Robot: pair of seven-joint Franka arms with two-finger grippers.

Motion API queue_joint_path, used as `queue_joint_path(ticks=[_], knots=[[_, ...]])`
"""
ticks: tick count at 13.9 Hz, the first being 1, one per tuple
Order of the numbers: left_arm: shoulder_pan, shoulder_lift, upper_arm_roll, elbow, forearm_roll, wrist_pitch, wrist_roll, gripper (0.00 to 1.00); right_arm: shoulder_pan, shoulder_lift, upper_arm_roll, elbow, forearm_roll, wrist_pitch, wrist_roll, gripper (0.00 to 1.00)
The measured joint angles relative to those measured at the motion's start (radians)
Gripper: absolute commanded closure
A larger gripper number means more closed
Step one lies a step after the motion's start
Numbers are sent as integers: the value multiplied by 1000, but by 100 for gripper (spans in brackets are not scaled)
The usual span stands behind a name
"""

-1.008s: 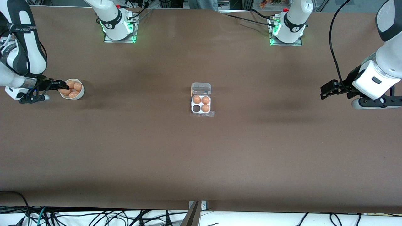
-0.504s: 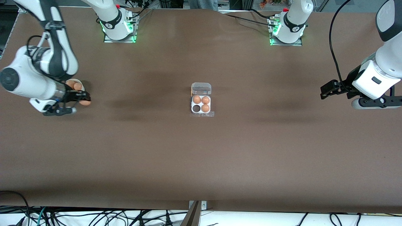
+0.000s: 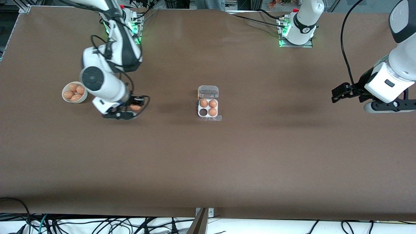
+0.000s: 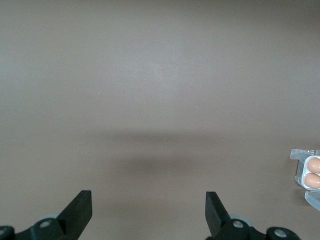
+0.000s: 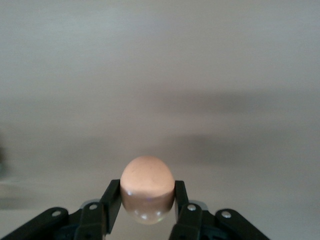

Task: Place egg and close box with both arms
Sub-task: 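Lift the egg and carry it to the clear egg box, then lower the egg into the empty slot and open the right gripper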

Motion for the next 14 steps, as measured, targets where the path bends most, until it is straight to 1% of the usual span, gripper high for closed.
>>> queue_joint_path(ticks=[2,4,6,8,11,14], knots=[[0,0,0,0,0,0,0,0,77,70,0,81,63,2,74,60],[0,0,0,0,0,0,0,0,136,152,2,182,92,4,163,60],[0,0,0,0,0,0,0,0,169,231,14,282,114,5,237,60],[0,0,0,0,0,0,0,0,175,292,44,359,119,5,290,60],[0,0,1,0,0,0,0,0,175,347,91,418,120,18,341,60],[3,0,2,0,0,0,0,0,175,383,120,429,120,100,356,60]])
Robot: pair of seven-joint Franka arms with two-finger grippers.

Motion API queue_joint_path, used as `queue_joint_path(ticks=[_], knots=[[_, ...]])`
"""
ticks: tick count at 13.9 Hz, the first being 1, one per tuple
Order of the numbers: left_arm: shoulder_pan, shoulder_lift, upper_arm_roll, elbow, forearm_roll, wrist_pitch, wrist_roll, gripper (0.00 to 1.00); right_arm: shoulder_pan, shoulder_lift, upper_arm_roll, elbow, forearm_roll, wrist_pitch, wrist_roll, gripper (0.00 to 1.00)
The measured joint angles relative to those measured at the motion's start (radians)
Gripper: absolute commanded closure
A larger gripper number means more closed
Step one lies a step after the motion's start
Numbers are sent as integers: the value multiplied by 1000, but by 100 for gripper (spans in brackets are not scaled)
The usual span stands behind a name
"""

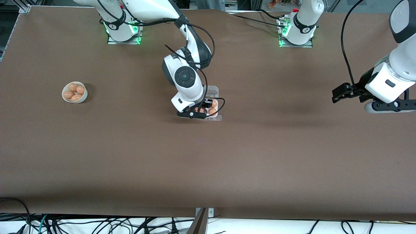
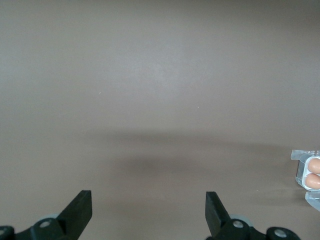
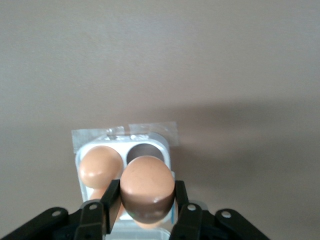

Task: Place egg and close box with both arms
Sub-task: 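Lower the egg into the empty slot and open the right gripper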

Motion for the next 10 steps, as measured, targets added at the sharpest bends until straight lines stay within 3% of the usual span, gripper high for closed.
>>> queue_joint_path(ticks=[6,9,10], knots=[[1,1,1,0,0,0,0,0,-1,19,3,2,0,30,4,54],[2,1,1,0,0,0,0,0,-1,26,7,3,1,40,6,20],[2,1,1,0,0,0,0,0,-1,28,10,3,1,43,7,15]])
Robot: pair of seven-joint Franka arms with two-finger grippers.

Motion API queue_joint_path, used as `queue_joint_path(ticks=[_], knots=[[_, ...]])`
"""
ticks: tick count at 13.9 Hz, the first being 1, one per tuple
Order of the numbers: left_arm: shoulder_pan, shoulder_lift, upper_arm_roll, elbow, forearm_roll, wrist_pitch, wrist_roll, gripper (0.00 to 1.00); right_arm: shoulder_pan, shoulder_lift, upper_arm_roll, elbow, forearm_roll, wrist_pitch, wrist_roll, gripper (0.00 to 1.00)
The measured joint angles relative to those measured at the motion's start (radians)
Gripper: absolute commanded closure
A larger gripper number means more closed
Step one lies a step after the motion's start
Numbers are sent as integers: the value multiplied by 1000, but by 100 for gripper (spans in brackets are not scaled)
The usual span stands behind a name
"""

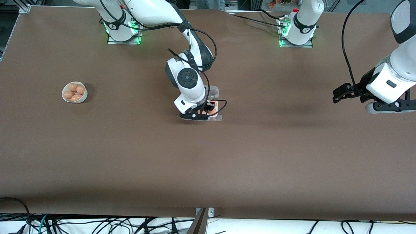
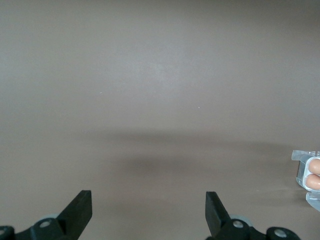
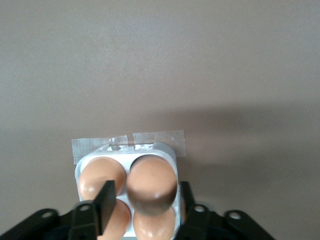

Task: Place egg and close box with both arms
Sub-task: 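Lower the egg into the empty slot and open the right gripper, then withdraw the right gripper while the left gripper reaches the box lid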

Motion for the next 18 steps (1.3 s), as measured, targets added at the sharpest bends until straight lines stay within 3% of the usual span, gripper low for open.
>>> queue_joint_path(ticks=[5,7,10,14,18], knots=[[0,0,0,0,0,0,0,3,-3,1,2,11,7,5,0,0],[-2,0,-2,0,0,0,0,25,-9,1,-5,24,7,5,-1,0],[-16,6,-10,0,0,-3,0,43,-16,1,-54,33,7,4,-35,0],[-93,23,-19,0,0,-20,-59,63,-37,-4,-128,36,8,-10,-111,0],[-201,35,-26,0,-3,-44,-178,74,-57,-21,-191,38,8,-148,-170,0]])
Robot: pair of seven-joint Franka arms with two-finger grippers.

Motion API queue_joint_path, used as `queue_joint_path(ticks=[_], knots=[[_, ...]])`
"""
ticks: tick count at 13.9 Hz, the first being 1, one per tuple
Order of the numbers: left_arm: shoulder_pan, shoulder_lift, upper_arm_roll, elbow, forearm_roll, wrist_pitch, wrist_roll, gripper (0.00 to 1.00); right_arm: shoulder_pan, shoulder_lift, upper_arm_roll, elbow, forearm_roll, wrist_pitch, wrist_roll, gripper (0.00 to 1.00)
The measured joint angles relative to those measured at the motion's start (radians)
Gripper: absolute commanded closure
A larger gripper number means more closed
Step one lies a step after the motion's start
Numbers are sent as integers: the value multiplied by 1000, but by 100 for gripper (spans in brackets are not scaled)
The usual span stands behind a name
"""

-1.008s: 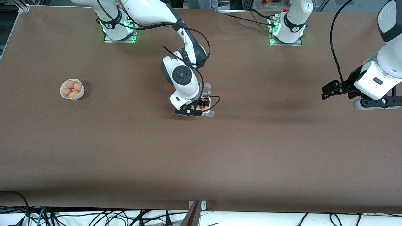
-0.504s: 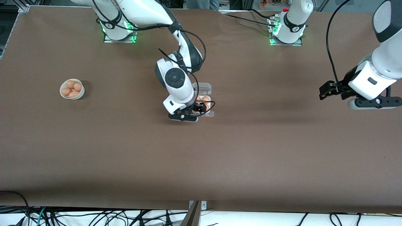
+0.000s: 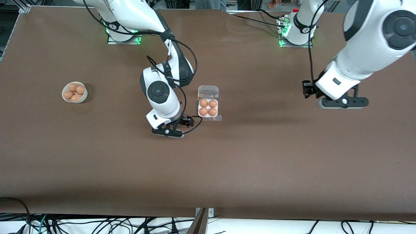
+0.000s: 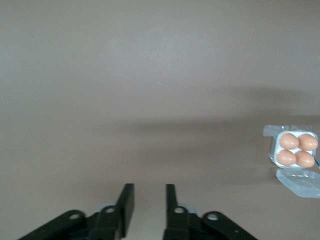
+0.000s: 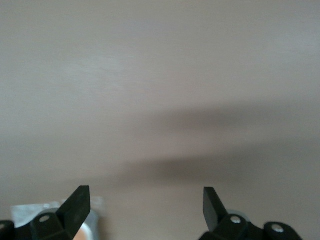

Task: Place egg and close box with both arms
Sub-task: 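Withdraw the right gripper while the left gripper reaches the box lid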

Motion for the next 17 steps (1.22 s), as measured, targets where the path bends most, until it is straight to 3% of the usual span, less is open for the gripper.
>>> queue_joint_path(ticks=[3,9,11,13,15,17], knots=[[-96,26,-3,0,-14,-8,-105,81,-27,-32,-65,0,0,-137,-101,0],[-195,87,-3,0,-175,-10,-267,85,-231,-186,-63,-26,-31,-315,-275,0],[-256,123,-4,12,-181,-9,-336,88,-348,-253,15,-38,-145,-354,-346,0],[-313,176,-4,45,-205,-8,-417,92,-485,-333,147,-69,-291,-363,-357,0],[-351,231,-4,68,-240,-8,-463,100,-566,-423,211,-111,-340,-366,-364,0],[-379,278,-4,78,-262,-8,-474,100,-618,-509,240,-138,-351,-383,-366,0]])
